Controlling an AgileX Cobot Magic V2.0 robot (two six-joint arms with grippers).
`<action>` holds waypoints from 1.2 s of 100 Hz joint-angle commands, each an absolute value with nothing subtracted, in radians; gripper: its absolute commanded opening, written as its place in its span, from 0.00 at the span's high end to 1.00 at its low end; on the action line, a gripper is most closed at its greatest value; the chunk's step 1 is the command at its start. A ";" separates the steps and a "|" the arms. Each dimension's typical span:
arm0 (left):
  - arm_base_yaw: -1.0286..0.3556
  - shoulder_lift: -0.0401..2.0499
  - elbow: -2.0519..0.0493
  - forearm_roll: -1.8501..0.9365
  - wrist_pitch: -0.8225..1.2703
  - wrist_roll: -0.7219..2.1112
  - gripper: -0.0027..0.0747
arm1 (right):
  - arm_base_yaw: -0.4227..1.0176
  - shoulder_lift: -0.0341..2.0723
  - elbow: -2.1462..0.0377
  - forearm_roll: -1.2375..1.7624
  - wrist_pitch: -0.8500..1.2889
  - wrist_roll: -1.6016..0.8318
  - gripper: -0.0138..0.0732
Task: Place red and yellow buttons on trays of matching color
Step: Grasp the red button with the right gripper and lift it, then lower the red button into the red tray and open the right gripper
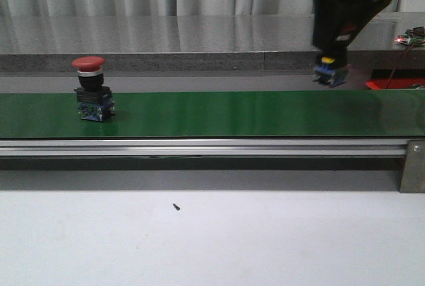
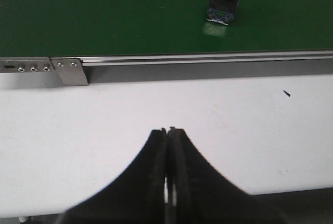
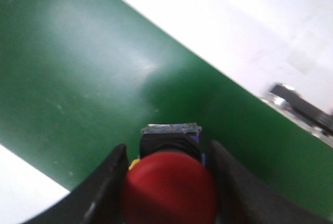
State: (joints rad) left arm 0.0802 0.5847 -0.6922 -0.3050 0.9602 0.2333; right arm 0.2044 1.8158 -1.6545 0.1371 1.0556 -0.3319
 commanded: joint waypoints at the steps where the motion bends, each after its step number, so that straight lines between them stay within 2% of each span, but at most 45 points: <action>1: 0.072 0.586 -0.719 -0.330 0.908 0.231 0.99 | 0.105 1.722 -1.686 0.132 1.018 -0.301 0.73; 22: 0.072 0.586 -0.719 -0.330 0.908 0.231 0.99 | -0.104 1.715 -1.681 0.134 1.018 -0.260 0.73; 43: 0.072 0.586 -0.719 -0.330 0.908 0.231 0.99 | -0.232 1.737 -1.638 0.144 0.944 -0.259 0.73; 120: 0.072 0.586 -0.719 -0.330 0.908 0.231 0.99 | -0.257 1.954 -1.594 0.161 0.773 -0.242 0.73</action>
State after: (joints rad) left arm 0.0802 0.5847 -0.6922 -0.3050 0.9602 0.2333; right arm -0.2511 1.9990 -1.5720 0.1496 0.8164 -0.2425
